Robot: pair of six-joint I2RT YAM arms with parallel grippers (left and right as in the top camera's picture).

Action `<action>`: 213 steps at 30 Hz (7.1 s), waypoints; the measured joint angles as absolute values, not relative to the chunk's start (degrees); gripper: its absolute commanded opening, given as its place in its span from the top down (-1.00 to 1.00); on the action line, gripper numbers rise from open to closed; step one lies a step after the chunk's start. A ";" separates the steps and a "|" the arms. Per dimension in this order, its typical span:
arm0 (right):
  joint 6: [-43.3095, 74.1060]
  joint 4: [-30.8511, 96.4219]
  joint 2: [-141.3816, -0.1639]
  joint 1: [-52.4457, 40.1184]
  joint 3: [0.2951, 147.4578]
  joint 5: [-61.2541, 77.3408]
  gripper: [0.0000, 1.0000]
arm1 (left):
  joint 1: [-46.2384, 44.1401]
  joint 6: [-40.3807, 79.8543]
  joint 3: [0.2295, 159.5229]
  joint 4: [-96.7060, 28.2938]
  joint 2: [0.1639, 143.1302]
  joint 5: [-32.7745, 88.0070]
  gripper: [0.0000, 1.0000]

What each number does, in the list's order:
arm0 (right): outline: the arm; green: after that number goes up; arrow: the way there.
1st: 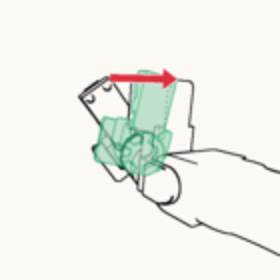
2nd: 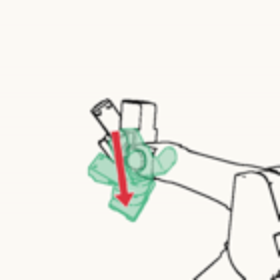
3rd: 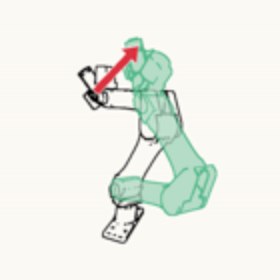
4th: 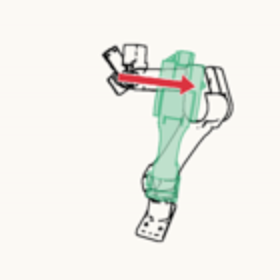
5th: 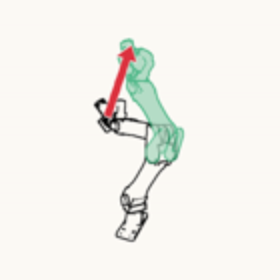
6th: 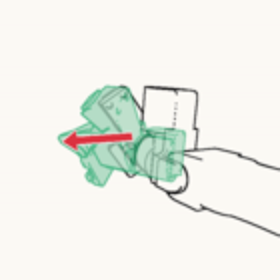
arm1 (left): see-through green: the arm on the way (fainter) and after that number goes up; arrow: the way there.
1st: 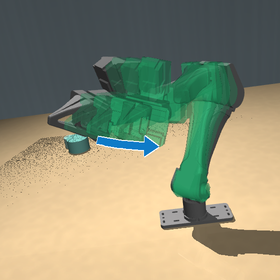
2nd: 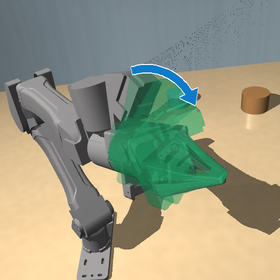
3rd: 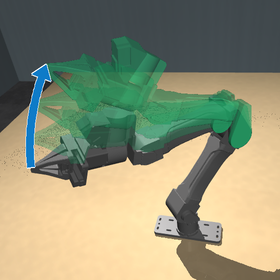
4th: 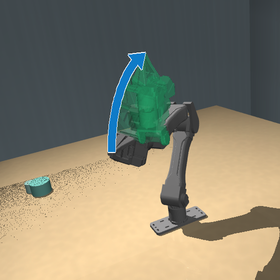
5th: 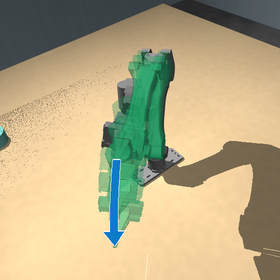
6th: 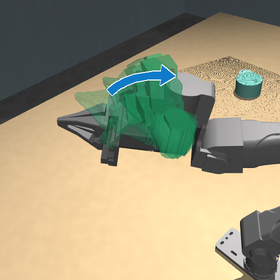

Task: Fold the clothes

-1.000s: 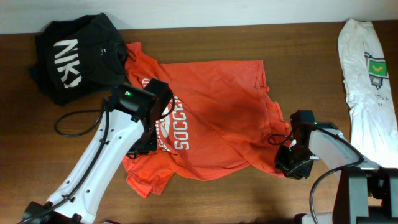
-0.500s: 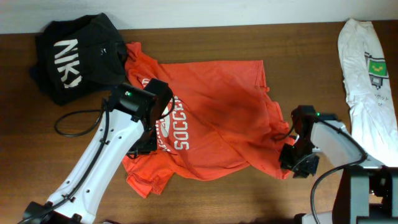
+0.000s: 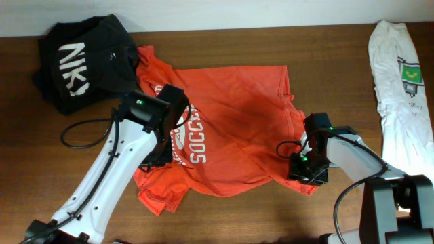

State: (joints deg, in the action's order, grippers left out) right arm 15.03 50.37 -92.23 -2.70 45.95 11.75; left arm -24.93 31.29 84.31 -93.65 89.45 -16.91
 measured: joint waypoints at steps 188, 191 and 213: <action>20.99 78.76 -118.74 27.20 144.92 23.46 -1.00 | -20.01 9.37 147.94 -54.48 134.06 -35.40 -0.98; 18.72 81.52 -119.00 27.03 144.97 23.49 -0.97 | -21.23 9.41 148.35 -59.18 134.21 -32.40 -0.98; 9.78 96.90 -88.42 21.47 138.02 21.80 -0.97 | -25.39 17.61 146.74 -96.29 103.13 -12.12 -0.98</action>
State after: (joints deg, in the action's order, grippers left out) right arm 9.78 96.90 -88.42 21.47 138.02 21.80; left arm -25.39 17.61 146.74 -96.29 103.13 -12.12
